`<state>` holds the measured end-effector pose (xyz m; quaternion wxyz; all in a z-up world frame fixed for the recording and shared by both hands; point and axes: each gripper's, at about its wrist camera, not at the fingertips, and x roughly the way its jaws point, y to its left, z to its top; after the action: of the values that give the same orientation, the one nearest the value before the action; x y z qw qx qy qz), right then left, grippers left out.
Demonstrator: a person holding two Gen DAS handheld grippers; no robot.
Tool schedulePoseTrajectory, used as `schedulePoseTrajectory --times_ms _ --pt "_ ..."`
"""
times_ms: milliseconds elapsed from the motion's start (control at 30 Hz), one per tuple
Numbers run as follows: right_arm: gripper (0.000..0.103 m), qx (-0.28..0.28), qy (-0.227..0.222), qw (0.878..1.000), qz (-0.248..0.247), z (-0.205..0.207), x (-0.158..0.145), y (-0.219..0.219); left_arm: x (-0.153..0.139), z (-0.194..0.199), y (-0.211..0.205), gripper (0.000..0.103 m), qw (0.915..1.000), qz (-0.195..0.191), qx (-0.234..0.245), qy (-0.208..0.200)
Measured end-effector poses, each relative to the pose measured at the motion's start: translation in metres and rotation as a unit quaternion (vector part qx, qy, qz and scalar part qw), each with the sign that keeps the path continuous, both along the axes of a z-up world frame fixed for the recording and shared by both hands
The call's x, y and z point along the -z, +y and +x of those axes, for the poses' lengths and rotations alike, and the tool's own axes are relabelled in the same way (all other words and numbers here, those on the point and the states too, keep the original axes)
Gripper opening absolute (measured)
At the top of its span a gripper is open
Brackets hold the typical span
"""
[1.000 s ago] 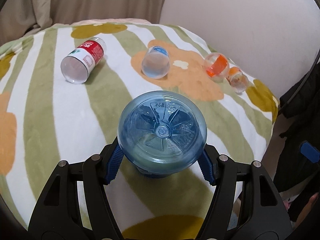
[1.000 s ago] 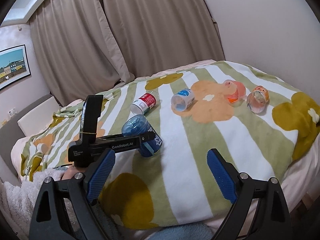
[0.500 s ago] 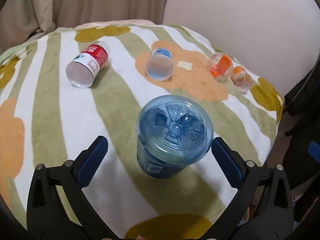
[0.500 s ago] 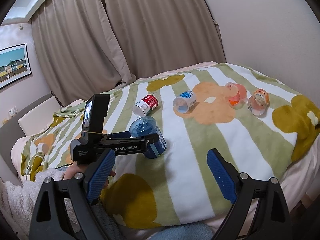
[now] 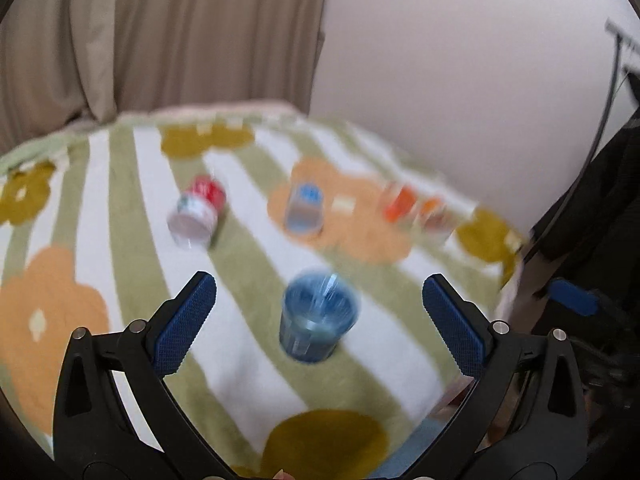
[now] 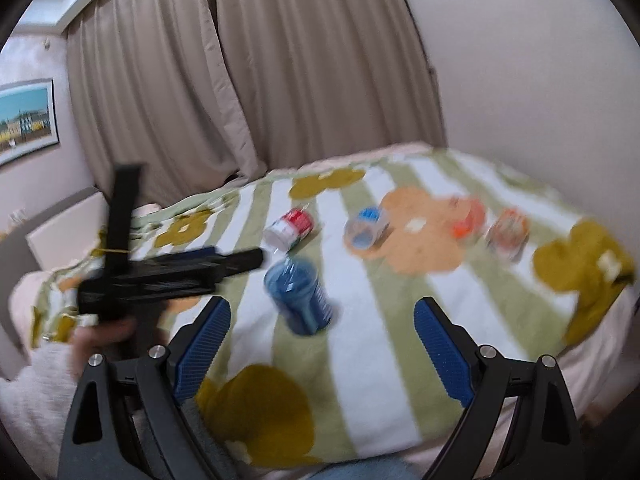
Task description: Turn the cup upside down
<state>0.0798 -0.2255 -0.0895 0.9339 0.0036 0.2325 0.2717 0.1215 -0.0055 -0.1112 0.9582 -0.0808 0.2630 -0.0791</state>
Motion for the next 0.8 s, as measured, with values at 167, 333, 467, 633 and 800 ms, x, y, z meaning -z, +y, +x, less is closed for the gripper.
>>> schedulePoseTrajectory --times_ms 167,333,467,633,800 --pt "0.092 0.065 -0.081 0.994 -0.038 -0.018 -0.052 0.01 -0.07 -0.045 0.009 0.103 0.9961 0.004 -0.017 -0.087" --pt "0.092 0.141 -0.129 0.981 -0.044 -0.033 -0.095 0.01 -0.115 -0.087 0.009 0.103 0.9836 0.059 -0.055 -0.161" --pt "0.092 0.19 -0.143 0.97 -0.037 -0.043 -0.115 0.006 -0.13 -0.109 0.005 0.103 0.9724 0.096 -0.08 -0.197" --pt "0.092 0.229 -0.148 0.961 -0.046 -0.06 -0.117 0.001 -0.131 -0.126 0.004 0.103 0.9711 0.093 -0.075 -0.207" --pt "0.092 0.25 -0.147 0.956 -0.053 -0.074 -0.111 -0.006 -0.129 -0.135 0.004 0.103 0.9727 0.084 -0.067 -0.206"
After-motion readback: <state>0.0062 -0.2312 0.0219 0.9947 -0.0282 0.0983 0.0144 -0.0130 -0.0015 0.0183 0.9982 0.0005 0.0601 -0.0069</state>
